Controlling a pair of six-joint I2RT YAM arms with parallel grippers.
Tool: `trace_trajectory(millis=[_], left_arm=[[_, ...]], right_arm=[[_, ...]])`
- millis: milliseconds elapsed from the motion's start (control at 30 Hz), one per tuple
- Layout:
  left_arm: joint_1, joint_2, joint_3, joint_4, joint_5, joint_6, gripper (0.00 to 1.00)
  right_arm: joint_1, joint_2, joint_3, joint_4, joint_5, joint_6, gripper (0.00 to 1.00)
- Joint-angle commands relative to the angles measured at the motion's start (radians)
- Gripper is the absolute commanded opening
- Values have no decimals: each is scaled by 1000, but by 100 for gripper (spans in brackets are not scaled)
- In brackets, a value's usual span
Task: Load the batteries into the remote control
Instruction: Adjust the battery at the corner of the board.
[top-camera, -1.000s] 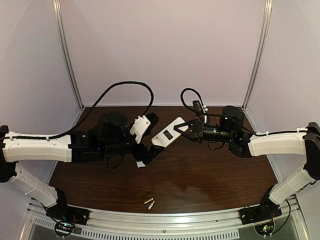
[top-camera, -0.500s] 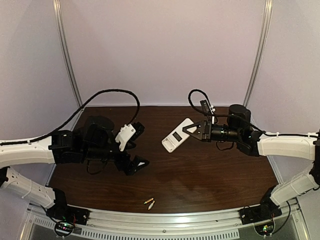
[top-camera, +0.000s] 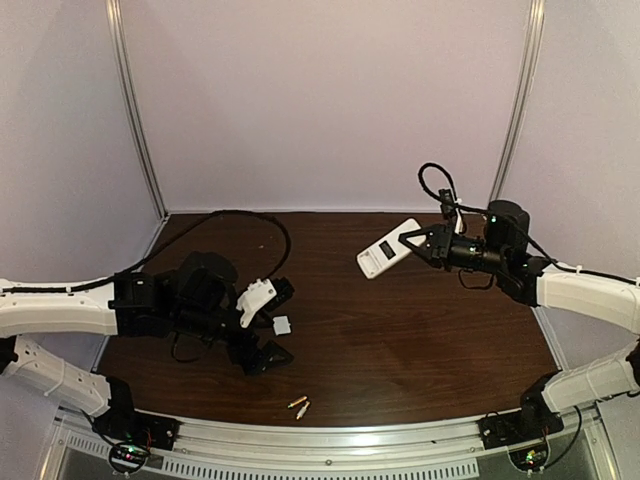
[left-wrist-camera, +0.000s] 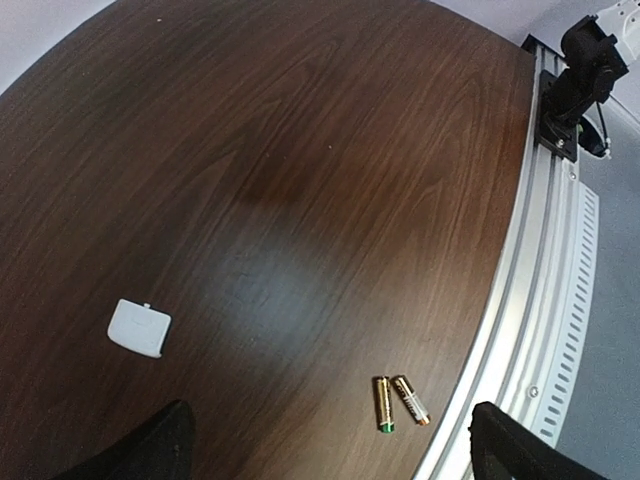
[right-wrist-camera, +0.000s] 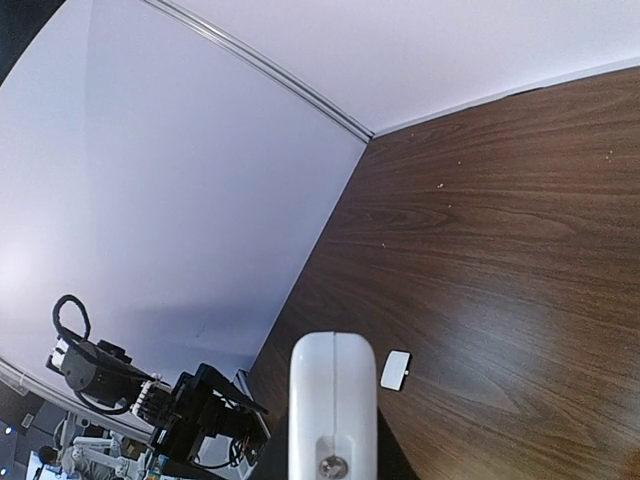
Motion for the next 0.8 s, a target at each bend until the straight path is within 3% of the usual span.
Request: trace_trajectory(millis=[0, 133, 233, 767], left_arm=[[-3, 83, -4, -46, 63, 24, 93], [-27, 205, 38, -132, 63, 32, 66], [-61, 265, 62, -173, 65, 39, 54], [-117, 396, 97, -150, 68, 64, 38]], right_arm=[[-4, 14, 36, -79, -28, -29, 0], [-4, -19, 40, -155, -4, -98, 0], [-5, -46, 39, -198, 5, -137, 0], [-5, -41, -6, -150, -84, -108, 0]])
